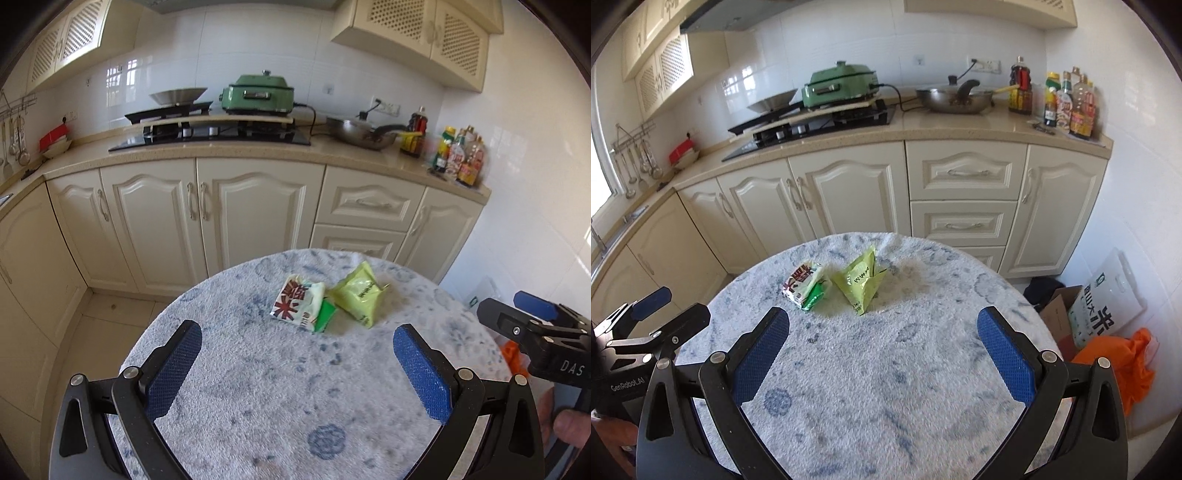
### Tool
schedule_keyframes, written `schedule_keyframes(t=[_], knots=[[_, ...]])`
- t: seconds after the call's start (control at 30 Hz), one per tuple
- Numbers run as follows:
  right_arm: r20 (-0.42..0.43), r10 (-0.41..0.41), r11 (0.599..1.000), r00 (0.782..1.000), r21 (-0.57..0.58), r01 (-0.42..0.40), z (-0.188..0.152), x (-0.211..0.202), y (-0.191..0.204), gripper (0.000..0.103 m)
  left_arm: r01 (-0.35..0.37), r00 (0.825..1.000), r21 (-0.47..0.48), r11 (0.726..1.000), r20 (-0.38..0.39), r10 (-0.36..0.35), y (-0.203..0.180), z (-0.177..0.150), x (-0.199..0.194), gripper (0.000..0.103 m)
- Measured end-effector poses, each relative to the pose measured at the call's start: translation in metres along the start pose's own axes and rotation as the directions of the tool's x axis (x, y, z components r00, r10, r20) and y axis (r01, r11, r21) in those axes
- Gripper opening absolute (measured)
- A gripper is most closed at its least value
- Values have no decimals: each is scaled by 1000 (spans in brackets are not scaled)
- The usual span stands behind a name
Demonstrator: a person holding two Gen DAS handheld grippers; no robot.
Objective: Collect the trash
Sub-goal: 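Grasp the white-red snack bag with the left gripper while the right grasps the yellow-green bag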
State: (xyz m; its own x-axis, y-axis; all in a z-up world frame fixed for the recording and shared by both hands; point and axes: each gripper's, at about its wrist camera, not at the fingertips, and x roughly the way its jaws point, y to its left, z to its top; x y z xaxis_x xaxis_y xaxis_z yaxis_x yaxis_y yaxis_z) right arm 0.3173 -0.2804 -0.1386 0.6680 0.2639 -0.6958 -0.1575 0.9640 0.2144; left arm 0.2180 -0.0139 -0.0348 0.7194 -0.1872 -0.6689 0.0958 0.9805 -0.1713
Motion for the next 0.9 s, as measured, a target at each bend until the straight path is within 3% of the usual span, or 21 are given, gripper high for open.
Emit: schedule_keyframes(t=[0.13, 0.27, 0.57, 0.67, 0.8, 0.83, 0.9], knots=[[-65, 13, 1000, 998, 5, -13, 2, 44, -2, 103, -13, 998, 5, 1000, -57, 14, 4, 12, 47, 102], [-115, 20, 1000, 993, 12, -19, 3, 85, -7, 93, -16, 994, 5, 1000, -105, 16, 0, 25, 92, 102], [-162, 61, 998, 985, 31, -57, 18, 148, -12, 91, 6, 977, 85, 996, -214, 13, -14, 48, 212, 102], [-190, 94, 995, 977, 34, -89, 22, 170, -10, 80, 11, 974, 102, 995, -226, 13, -16, 57, 242, 101], [-234, 119, 993, 965, 5, -121, 19, 198, 0, 54, 0, 973, 146, 989, -227, 33, -24, 57, 269, 92], [-230, 111, 993, 967, -10, -116, 17, 198, 3, 52, 11, 976, 145, 989, -218, 21, -24, 59, 272, 88], [-222, 110, 992, 969, -40, -121, 14, 197, 8, 36, 22, 979, 131, 991, -204, 5, -23, 60, 272, 73]])
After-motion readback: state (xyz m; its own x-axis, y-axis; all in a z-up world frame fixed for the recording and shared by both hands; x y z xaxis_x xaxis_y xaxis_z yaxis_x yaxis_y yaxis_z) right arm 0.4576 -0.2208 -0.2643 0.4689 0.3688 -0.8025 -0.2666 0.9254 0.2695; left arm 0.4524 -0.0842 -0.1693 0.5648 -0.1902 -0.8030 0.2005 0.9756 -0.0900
